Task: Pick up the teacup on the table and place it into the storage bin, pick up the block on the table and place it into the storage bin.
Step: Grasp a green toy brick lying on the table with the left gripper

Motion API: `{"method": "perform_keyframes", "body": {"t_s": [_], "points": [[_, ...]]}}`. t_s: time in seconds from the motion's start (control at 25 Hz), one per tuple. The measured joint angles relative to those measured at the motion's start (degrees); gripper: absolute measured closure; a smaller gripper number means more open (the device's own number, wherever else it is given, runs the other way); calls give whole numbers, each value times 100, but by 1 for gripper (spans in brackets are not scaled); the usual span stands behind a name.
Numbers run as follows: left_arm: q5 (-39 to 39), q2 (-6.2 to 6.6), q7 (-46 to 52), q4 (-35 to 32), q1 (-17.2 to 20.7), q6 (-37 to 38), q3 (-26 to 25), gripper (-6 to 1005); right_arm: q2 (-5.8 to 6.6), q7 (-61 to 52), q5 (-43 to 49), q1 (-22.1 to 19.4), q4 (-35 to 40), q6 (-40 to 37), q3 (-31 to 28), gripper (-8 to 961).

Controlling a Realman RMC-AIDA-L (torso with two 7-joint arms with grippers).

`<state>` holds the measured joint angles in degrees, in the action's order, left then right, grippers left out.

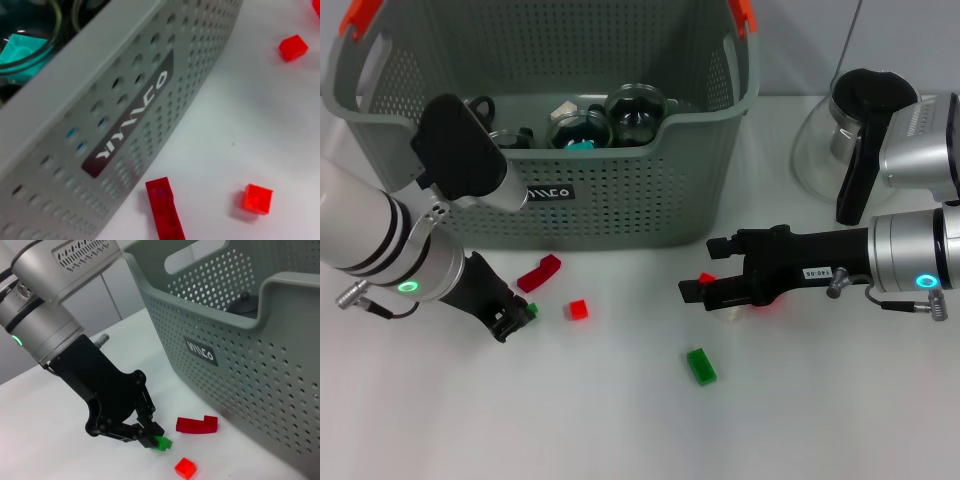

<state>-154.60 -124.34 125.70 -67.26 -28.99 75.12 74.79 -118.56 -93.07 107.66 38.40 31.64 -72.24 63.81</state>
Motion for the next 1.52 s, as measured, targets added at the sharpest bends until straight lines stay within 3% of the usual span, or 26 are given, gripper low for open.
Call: {"method": "perform_keyframes", "body": {"t_s": [0.16, 0.48, 0.6, 0.64, 0.68, 0.88, 1.04, 1.12, 1.32, 1.52], "points": [[12, -8, 6, -178, 18, 154, -59, 902, 7, 7, 0, -8, 0, 0, 0, 33], [301, 2, 123, -686, -31, 1122, -605, 902, 9, 8, 0, -41, 4, 0, 1, 34], [1087, 27, 36, -896, -136, 2143, -1431, 901, 13, 9, 0, -47, 6, -1, 7, 34], [1087, 27, 36, -896, -136, 2143, -1431, 901, 17, 11, 0, -47, 9, -1, 9, 34], [1717, 76, -68, -904, -247, 2643, -2027, 901, 21, 13, 0, -47, 11, 0, 11, 34], [2935, 308, -129, -838, -539, 3008, -2905, 902, 27, 46, 0, -40, 17, -3, 36, 34], [3640, 560, -179, -744, -843, 2659, -3232, 905, 42, 64, 0, -34, 18, -41, 37, 34], [3709, 642, -227, -561, -1007, 2099, -3234, 906, 47, 64, 1, -30, 19, -48, 37, 35], [3590, 679, -443, 79, -1298, 589, -3115, 905, 52, 72, 1, -26, 19, -53, 46, 35], [3514, 588, -579, 266, -1285, -99, -3037, 764, 52, 72, 6, -18, 19, -54, 53, 35]]}}
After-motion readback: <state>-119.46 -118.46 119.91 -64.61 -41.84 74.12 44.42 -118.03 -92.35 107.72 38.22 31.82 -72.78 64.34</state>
